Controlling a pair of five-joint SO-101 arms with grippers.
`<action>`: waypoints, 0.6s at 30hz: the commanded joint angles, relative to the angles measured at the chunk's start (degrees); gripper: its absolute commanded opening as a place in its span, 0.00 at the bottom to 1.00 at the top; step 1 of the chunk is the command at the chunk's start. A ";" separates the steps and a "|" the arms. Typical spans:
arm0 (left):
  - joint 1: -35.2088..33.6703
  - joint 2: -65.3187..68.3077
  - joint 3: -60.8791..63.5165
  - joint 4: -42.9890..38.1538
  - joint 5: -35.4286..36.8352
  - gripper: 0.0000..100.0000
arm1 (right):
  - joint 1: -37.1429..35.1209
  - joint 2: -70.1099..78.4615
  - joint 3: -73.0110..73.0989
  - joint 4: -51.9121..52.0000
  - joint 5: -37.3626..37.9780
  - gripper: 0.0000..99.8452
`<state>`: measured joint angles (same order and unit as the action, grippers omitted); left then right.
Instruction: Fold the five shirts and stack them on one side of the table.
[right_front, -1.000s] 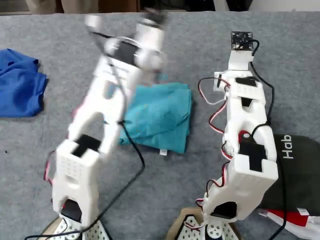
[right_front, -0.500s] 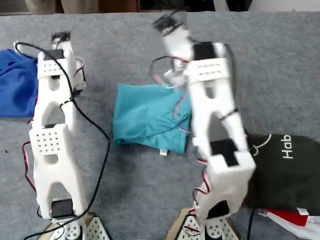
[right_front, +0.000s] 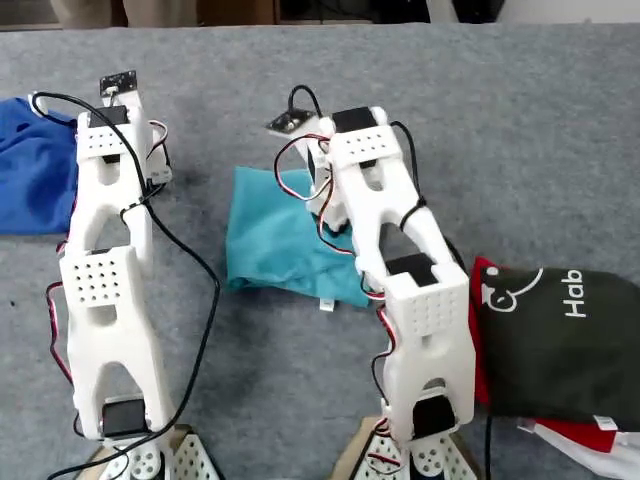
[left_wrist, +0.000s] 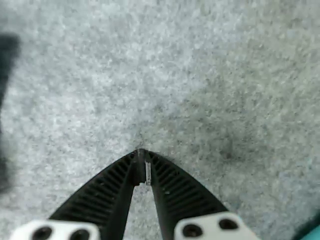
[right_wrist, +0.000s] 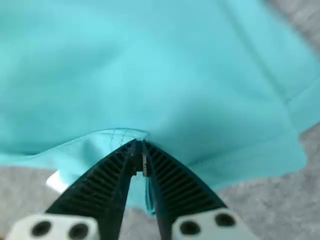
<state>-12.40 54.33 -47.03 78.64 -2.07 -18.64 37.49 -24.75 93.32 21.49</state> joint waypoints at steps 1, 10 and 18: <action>-0.44 0.13 -2.20 -1.32 0.18 0.02 | -0.13 -5.14 -2.15 5.27 0.62 0.00; -0.35 0.13 -2.20 -1.41 0.18 0.02 | 0.13 -17.80 16.13 5.71 3.78 0.00; -0.35 0.13 -2.20 -1.41 0.18 0.02 | 1.27 -31.34 43.12 -5.63 6.95 0.00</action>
<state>-12.40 54.33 -47.03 78.64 -2.07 -18.64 13.05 12.09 91.12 27.03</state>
